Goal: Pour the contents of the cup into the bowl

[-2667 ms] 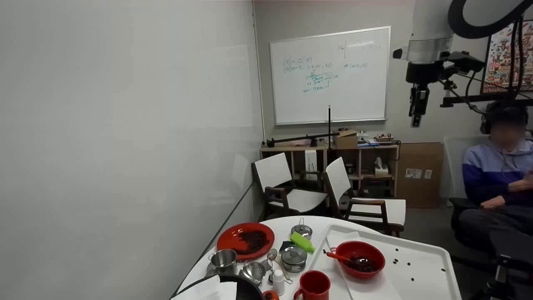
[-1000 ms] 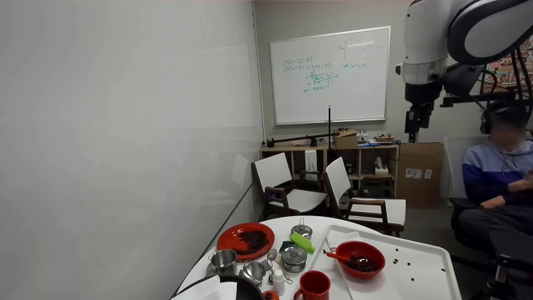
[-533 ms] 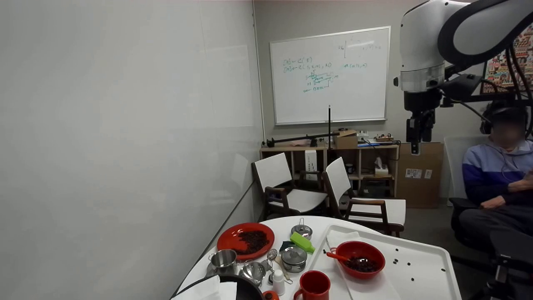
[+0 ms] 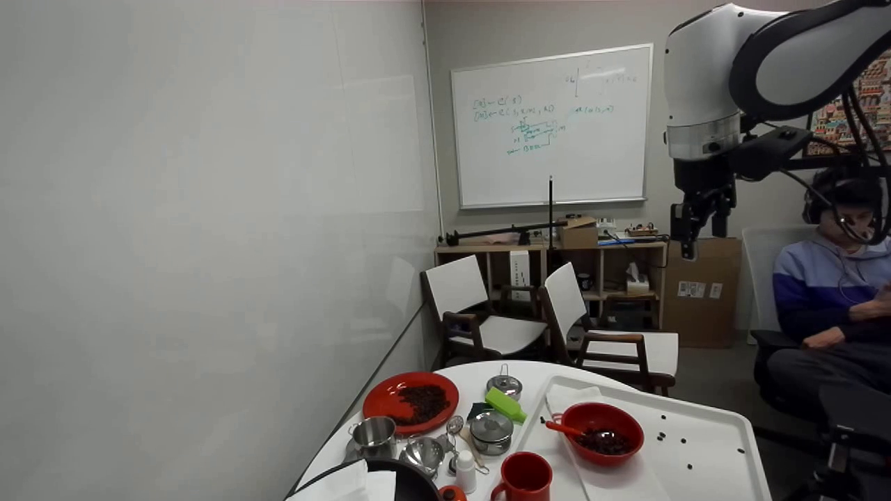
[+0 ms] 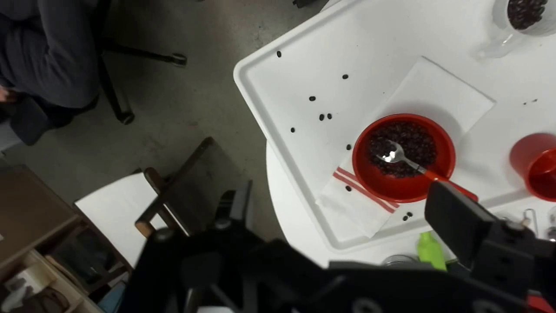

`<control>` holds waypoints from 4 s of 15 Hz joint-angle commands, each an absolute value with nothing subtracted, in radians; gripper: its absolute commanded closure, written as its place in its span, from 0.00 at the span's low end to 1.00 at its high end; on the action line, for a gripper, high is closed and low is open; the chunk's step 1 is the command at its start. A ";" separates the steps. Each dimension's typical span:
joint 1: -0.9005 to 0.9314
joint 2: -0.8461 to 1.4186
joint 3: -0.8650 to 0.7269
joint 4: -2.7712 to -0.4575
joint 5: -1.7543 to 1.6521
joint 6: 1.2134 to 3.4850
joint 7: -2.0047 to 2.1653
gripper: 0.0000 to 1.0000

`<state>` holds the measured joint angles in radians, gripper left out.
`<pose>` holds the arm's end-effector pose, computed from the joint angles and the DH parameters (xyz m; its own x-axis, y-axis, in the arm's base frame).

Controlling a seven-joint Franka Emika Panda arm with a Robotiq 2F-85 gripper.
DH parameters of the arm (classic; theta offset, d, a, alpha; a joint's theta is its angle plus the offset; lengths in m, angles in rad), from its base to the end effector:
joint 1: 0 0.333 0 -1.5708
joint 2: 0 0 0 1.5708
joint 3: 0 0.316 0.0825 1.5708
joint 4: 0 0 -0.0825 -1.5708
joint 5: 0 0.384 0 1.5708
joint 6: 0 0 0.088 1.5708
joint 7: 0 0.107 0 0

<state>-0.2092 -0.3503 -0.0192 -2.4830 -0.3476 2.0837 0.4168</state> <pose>0.4074 -0.1122 0.4146 0.8961 -0.4413 0.0476 -0.4354 -0.8531 0.2874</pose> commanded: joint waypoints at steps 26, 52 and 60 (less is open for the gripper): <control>0.124 0.270 0.067 -2.347 -0.351 2.130 1.224 0.00; 0.192 0.598 0.008 -2.164 -0.072 2.380 1.184 0.00; 0.136 0.665 0.006 -2.186 0.085 2.440 1.099 0.00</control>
<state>0.1478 0.6418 0.0017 -2.1846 0.0289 2.4055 1.1459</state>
